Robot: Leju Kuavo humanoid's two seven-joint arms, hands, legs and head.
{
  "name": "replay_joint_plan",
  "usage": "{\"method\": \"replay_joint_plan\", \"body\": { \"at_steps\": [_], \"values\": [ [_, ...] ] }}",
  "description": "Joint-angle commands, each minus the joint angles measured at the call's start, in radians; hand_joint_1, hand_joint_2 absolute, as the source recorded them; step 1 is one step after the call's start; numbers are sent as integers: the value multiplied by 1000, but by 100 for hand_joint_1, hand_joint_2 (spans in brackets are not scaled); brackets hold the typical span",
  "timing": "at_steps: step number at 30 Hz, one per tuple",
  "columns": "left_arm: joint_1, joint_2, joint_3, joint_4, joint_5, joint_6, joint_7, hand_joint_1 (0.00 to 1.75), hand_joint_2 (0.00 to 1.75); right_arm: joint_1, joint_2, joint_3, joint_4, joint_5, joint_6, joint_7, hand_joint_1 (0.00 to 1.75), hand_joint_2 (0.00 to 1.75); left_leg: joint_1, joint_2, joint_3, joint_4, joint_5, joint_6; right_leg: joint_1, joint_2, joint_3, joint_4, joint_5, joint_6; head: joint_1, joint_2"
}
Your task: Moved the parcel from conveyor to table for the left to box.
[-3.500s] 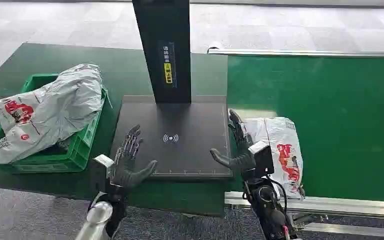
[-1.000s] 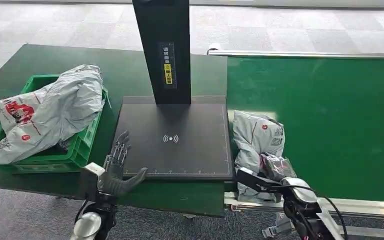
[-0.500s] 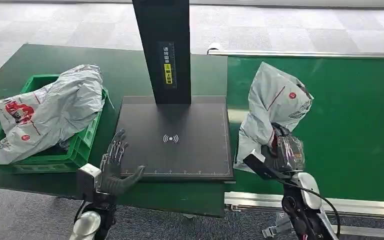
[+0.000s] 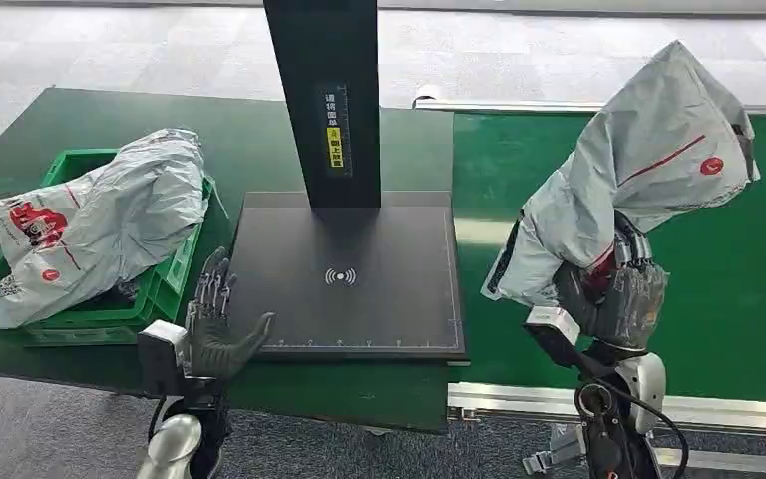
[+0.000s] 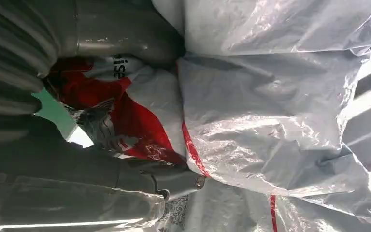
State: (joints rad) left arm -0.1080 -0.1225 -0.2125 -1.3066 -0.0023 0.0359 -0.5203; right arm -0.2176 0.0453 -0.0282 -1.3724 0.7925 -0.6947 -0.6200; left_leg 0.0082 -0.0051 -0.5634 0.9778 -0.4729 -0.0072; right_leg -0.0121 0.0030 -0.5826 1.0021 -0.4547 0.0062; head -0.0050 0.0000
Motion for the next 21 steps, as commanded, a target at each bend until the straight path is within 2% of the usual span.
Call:
{"method": "replay_joint_plan", "body": {
  "at_steps": [1, 2, 6, 8, 10, 12, 16, 21],
  "values": [
    [-63, 18, -35, 77, 18, 29, -24, 0, 175, -111, -99, 289, 68, -56, 89, 102, 175, 175, 0, 1, 1, 0, 0, 0, 1, 1, 0, 0, 0, -1, 0, 0],
    [-77, 15, -37, 90, 21, 29, -24, 0, 175, -175, -108, 363, 159, -35, 84, 146, 175, 175, 0, 4, 0, 0, 0, 0, 0, 3, 0, 0, 1, 0, -1, 0],
    [-124, 9, -56, 141, 25, 21, -30, 0, 175, -357, -81, 535, 422, -64, 183, 182, 175, 175, 0, 11, -1, -1, 1, 0, 0, 10, -2, -1, 4, 0, 0, 0],
    [-148, 9, -66, 168, 29, 18, -31, 0, 175, -426, -62, 613, 516, -58, 268, 208, 175, 175, 0, 13, 1, -1, 2, 0, 1, 11, -2, -1, 5, -1, -1, 0],
    [-179, 9, -72, 196, 33, 15, -35, 0, 175, -494, -49, 714, 605, -13, 413, 254, 175, 175, 0, 10, 0, -1, 3, 0, 1, 7, -2, 0, 4, -1, 0, 0],
    [-209, 5, -73, 217, 36, 11, -34, 0, 175, -546, -29, 794, 671, 14, 500, 265, 175, 175, 0, 8, 0, 0, 3, 1, 1, 6, -1, 0, 3, -1, 0, 0],
    [-228, 8, -80, 252, 40, 4, -31, 0, 175, -590, -19, 919, 746, 27, 629, 262, 175, 175, 0, 8, 1, -1, 3, 1, 1, 6, 0, 1, 3, -1, 0, 0],
    [-248, -3, -82, 306, 41, -15, -50, 0, 175, -577, -60, 982, 750, 18, 707, 249, 175, 175, 0, 0, 1, -2, 4, 1, 1, -1, 2, -1, 2, 0, 0, 0]
  ]
}}
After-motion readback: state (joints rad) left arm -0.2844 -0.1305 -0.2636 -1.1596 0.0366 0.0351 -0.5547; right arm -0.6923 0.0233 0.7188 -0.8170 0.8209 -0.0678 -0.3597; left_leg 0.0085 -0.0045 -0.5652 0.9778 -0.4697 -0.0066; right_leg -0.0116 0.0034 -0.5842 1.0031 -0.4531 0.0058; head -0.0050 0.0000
